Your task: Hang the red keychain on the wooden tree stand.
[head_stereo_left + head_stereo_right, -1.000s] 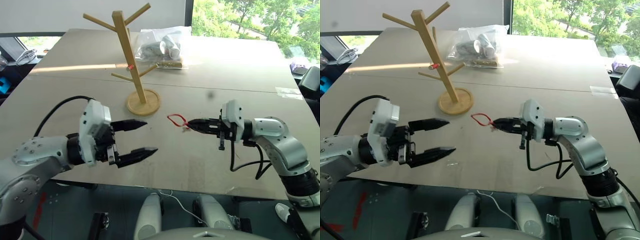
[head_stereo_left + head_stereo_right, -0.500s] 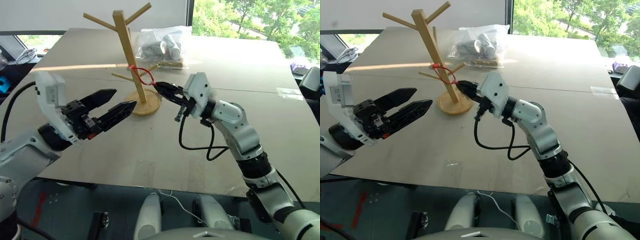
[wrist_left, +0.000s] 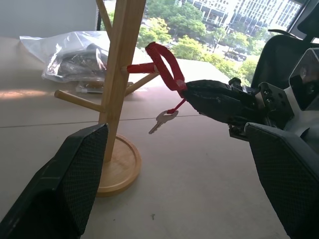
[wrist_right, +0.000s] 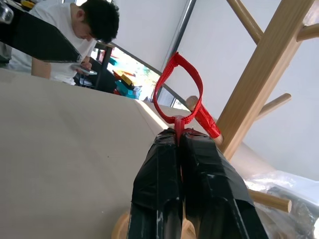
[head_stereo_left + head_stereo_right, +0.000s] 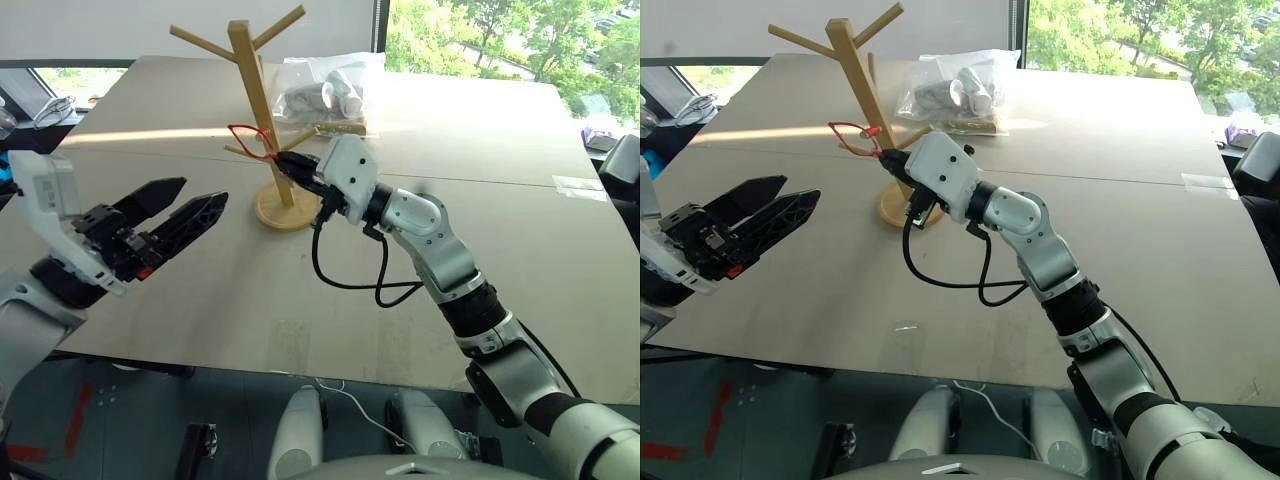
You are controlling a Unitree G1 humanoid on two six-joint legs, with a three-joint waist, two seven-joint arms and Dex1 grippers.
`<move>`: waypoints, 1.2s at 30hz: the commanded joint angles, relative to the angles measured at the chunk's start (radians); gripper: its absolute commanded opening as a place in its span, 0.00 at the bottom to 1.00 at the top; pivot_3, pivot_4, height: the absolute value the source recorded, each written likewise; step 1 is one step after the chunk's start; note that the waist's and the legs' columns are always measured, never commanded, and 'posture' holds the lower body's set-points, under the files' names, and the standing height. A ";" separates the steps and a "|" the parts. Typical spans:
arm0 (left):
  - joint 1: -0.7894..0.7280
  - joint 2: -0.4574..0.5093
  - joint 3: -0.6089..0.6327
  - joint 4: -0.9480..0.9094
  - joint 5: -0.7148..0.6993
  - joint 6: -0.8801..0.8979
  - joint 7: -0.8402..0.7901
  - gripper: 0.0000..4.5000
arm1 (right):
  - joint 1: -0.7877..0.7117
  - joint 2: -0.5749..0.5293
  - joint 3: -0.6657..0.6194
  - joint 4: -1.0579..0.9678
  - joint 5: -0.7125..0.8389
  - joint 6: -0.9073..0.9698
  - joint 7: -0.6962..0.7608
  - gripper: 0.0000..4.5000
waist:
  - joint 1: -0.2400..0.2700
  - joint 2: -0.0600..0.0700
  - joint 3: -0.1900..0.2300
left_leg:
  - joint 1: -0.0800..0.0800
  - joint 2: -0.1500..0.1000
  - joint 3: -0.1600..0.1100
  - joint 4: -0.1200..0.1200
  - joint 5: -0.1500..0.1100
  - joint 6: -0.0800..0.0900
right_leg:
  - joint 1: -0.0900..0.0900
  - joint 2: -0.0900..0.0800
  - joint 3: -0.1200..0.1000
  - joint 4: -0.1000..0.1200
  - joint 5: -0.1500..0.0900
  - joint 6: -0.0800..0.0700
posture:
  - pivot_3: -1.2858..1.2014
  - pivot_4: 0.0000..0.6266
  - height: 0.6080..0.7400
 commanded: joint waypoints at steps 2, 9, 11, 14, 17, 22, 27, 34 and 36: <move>-0.005 0.004 0.034 0.000 0.015 -0.031 -0.027 1.00 | -0.019 0.003 -0.016 -0.010 -0.019 -0.024 -0.017 0.01 | -0.001 0.000 0.000 | 0.000 0.000 0.000 0.000 0.000 0.000 | 0.000 0.000 0.000 0.000 0.000 0.000 | 0.52 0.24 1.00; -0.027 0.010 0.011 0.022 0.038 -0.040 -0.060 1.00 | -0.032 0.004 -0.001 0.016 -0.069 0.020 -0.035 0.01 | -0.001 0.000 0.000 | 0.000 0.000 0.000 0.000 0.000 0.000 | 0.000 0.000 0.000 0.000 0.000 0.000 | 0.52 0.24 1.00; -0.031 0.009 0.006 0.027 0.048 -0.041 -0.071 1.00 | -0.032 0.001 0.002 0.021 -0.083 0.033 -0.036 0.01 | -0.001 0.000 0.000 | 0.000 0.000 0.000 0.000 0.000 0.000 | 0.000 0.000 0.000 0.000 0.000 0.000 | 0.52 0.24 1.00; -0.038 0.007 0.002 0.038 0.067 -0.041 -0.088 1.00 | -0.029 0.001 -0.002 0.025 -0.094 0.061 -0.037 0.01 | -0.002 0.000 0.000 | 0.000 0.000 0.000 0.000 0.000 0.000 | 0.000 0.000 0.000 0.000 0.000 0.000 | 0.52 0.24 1.00; -0.045 0.007 0.000 0.048 0.076 -0.039 -0.102 1.00 | -0.021 -0.005 -0.005 0.017 -0.093 0.078 -0.025 0.01 | -0.002 0.000 0.000 | 0.000 0.000 0.000 -0.001 0.000 0.000 | 0.000 0.000 0.000 0.000 0.000 0.000 | 0.52 0.24 1.00; -0.049 0.051 -0.023 0.087 0.147 -0.014 -0.139 1.00 | -0.012 -0.075 -0.032 -0.014 -0.053 0.100 0.063 0.41 | 0.001 0.000 0.000 | 0.000 0.000 0.000 -0.001 0.000 0.000 | 0.000 0.000 0.000 0.000 0.000 0.000 | 0.52 0.24 1.00; -0.079 0.085 -0.049 0.135 0.216 -0.013 -0.195 1.00 | -0.006 -0.183 -0.079 -0.065 0.012 0.142 0.156 0.95 | 0.000 0.000 0.001 | 0.000 0.000 0.000 -0.001 0.000 0.000 | -0.001 0.000 0.000 -0.001 0.000 0.000 | 0.52 0.24 1.00; -0.146 0.183 -0.106 0.240 0.326 -0.004 -0.348 1.00 | -0.042 -0.333 -0.243 -0.239 0.353 0.510 0.356 0.99 | -0.002 0.000 0.001 | -0.001 0.000 0.001 -0.002 0.000 0.000 | -0.002 0.000 0.001 -0.001 0.000 0.000 | 0.52 0.24 1.00; -0.176 0.200 -0.118 0.270 0.346 -0.003 -0.383 1.00 | -0.051 -0.374 -0.265 -0.283 0.429 0.588 0.398 0.99 | -0.002 0.000 0.002 | -0.001 0.000 0.001 -0.002 0.000 0.000 | -0.002 0.000 0.001 -0.001 0.000 0.000 | 0.52 0.24 1.00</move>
